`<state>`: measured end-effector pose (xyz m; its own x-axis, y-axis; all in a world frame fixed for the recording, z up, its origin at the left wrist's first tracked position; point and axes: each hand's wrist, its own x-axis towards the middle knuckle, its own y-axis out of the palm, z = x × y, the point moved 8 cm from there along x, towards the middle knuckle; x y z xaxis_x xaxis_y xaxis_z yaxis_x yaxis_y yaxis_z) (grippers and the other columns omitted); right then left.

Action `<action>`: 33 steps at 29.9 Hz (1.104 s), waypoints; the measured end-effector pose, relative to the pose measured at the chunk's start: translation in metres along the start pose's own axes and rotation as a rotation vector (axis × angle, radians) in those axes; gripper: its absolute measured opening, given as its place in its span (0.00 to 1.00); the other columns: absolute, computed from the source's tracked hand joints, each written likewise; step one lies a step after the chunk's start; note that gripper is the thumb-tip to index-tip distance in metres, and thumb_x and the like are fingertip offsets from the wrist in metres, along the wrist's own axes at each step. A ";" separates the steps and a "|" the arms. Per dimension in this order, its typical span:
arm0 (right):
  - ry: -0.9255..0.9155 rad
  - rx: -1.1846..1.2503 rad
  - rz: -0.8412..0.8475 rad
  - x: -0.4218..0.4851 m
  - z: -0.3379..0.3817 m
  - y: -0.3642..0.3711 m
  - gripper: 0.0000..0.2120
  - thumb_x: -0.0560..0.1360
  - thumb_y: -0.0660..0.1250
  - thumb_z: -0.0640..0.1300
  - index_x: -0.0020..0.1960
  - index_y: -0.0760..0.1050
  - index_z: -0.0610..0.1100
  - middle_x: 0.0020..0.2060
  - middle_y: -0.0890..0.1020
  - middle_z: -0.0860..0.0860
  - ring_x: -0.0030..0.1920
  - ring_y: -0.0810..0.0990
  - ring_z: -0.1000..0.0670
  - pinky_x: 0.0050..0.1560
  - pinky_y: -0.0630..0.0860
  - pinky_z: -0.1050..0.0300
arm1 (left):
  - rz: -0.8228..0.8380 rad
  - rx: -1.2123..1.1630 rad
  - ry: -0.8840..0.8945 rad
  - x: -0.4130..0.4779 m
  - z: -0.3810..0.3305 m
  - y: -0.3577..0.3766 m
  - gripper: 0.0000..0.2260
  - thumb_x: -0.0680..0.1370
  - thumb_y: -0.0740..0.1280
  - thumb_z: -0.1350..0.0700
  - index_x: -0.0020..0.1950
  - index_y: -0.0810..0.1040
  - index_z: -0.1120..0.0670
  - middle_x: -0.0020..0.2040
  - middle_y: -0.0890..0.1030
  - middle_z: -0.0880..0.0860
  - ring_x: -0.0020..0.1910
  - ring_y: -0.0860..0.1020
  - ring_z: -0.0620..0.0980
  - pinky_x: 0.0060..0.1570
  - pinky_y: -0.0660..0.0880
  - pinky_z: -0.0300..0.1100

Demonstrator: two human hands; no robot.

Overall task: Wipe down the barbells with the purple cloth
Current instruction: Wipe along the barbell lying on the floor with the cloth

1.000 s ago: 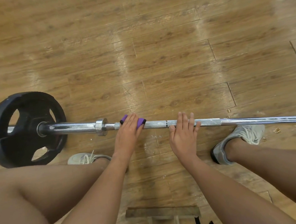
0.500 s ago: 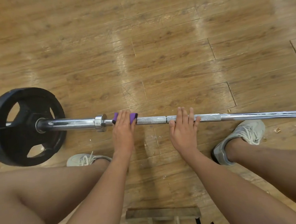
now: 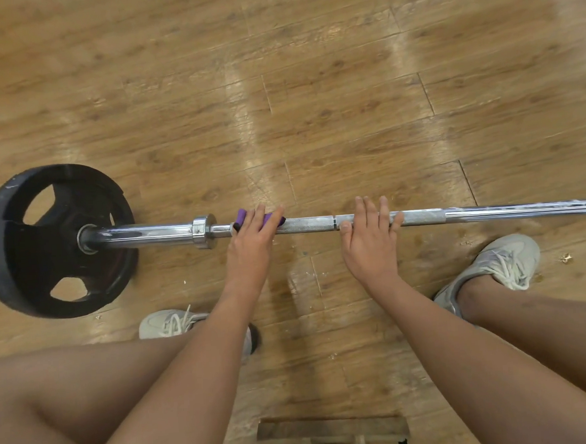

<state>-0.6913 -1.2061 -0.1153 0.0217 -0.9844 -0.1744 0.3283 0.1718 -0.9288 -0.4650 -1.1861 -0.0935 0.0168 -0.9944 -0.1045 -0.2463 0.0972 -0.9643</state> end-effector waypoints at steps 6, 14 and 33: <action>0.004 -0.001 0.032 0.016 0.002 -0.002 0.31 0.83 0.43 0.56 0.79 0.60 0.41 0.78 0.64 0.44 0.81 0.49 0.40 0.77 0.38 0.35 | 0.021 0.085 0.074 0.017 -0.009 -0.005 0.38 0.76 0.65 0.73 0.79 0.64 0.43 0.72 0.72 0.66 0.71 0.72 0.64 0.57 0.76 0.59; -0.001 0.003 0.033 0.026 0.004 -0.005 0.31 0.83 0.42 0.57 0.79 0.60 0.43 0.77 0.64 0.46 0.80 0.51 0.40 0.77 0.37 0.37 | 0.008 0.020 0.027 0.031 -0.005 -0.015 0.25 0.78 0.65 0.68 0.72 0.73 0.50 0.69 0.76 0.57 0.62 0.78 0.60 0.48 0.78 0.53; 0.007 0.009 -0.039 -0.025 0.000 -0.002 0.28 0.84 0.44 0.56 0.79 0.61 0.43 0.78 0.64 0.45 0.80 0.53 0.41 0.79 0.41 0.37 | 0.172 -0.033 0.141 -0.025 0.014 0.010 0.42 0.78 0.68 0.70 0.81 0.50 0.44 0.81 0.59 0.53 0.79 0.60 0.53 0.63 0.77 0.52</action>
<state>-0.6928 -1.1814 -0.1092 0.0018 -0.9901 -0.1401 0.3372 0.1325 -0.9321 -0.4547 -1.1601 -0.1044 -0.1629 -0.9597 -0.2291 -0.2654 0.2663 -0.9266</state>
